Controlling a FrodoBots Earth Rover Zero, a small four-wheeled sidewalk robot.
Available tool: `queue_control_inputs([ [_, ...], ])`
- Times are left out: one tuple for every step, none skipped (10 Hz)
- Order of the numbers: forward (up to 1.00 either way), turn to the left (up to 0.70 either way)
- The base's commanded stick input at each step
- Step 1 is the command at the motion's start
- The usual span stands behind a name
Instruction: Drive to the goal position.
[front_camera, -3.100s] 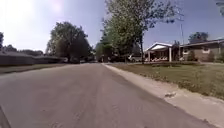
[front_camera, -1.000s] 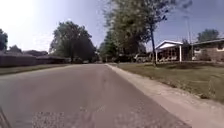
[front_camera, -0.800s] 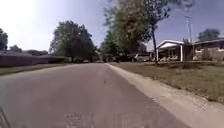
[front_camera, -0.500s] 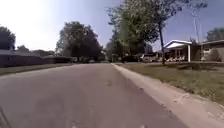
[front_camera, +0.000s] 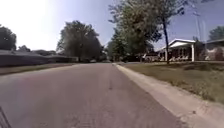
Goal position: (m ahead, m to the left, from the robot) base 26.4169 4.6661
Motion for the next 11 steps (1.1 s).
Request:
queue_control_inputs([
  [0.69,0.03],
  [0.69,0.03],
  [0.69,0.03],
  [0.69,0.03],
  [0.69,0.03],
  [0.69,0.03],
  [0.69,0.03],
  [0.69,0.03],
  [0.69,0.03],
  [0.69,0.03],
  [0.69,0.03],
])
